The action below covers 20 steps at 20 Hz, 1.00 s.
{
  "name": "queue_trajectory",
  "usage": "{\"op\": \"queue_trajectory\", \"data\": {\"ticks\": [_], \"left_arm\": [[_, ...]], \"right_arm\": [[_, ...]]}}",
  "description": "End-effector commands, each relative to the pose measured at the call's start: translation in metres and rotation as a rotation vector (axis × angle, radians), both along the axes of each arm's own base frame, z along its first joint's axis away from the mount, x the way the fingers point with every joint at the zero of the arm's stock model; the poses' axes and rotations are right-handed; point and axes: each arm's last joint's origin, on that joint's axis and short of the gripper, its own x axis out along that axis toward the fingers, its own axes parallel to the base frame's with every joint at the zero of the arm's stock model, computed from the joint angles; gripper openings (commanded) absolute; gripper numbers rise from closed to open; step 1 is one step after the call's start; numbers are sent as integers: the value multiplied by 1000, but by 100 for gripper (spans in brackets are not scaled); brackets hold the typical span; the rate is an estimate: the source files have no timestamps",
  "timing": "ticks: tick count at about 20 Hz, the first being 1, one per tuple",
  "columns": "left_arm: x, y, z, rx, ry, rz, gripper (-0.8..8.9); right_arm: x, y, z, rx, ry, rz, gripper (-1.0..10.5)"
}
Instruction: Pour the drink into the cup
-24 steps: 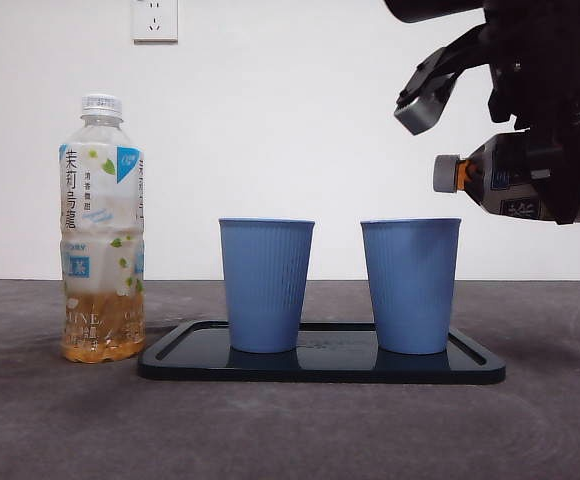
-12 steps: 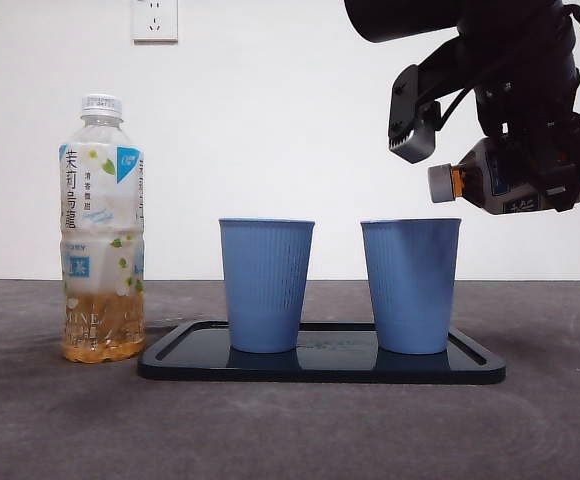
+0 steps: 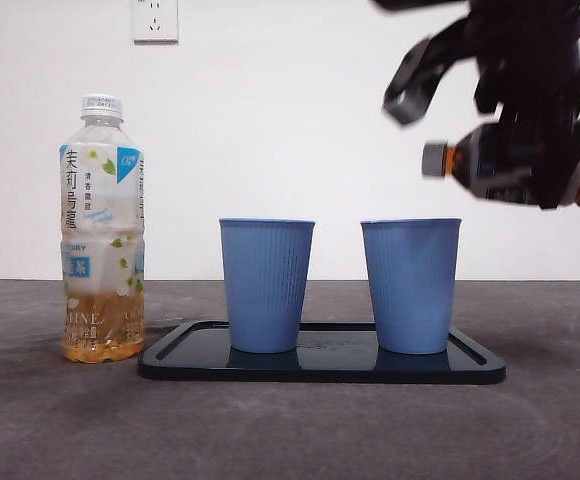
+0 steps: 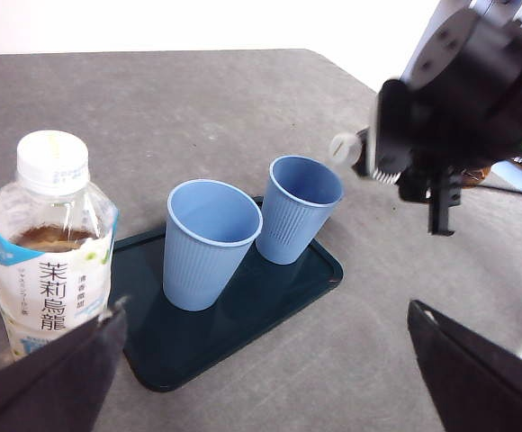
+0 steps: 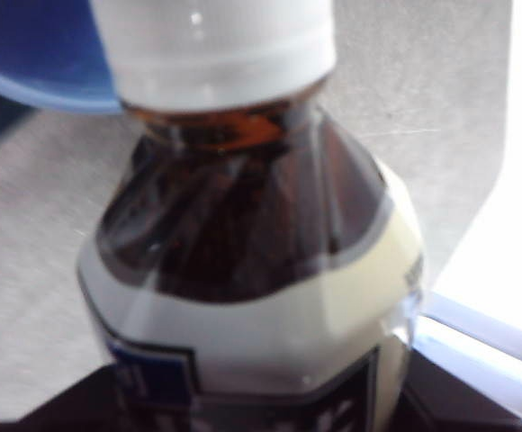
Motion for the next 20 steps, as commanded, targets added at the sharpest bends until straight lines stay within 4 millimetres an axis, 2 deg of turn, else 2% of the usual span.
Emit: {"op": "queue_trajectory", "data": {"ticks": [1, 5, 8, 12, 15, 20], "left_arm": [[0, 0, 6, 8, -33, -7, 499], [5, -2, 3, 14, -7, -7, 499], [10, -3, 1, 21, 20, -8, 499], [16, -4, -3, 28, 51, -8, 499], [21, -5, -6, 34, 75, -8, 498], [26, -7, -9, 37, 102, -7, 498]], "right_arm": [[0, -16, 32, 198, -115, -85, 156], [-6, -55, 65, 632, -196, -160, 155], [-9, -79, 69, 806, -311, -152, 150], [-14, -98, 51, 1031, -489, -106, 150], [-12, -101, 24, 1156, -597, -47, 150], [-15, -104, -27, 1269, -727, -32, 150]]}}
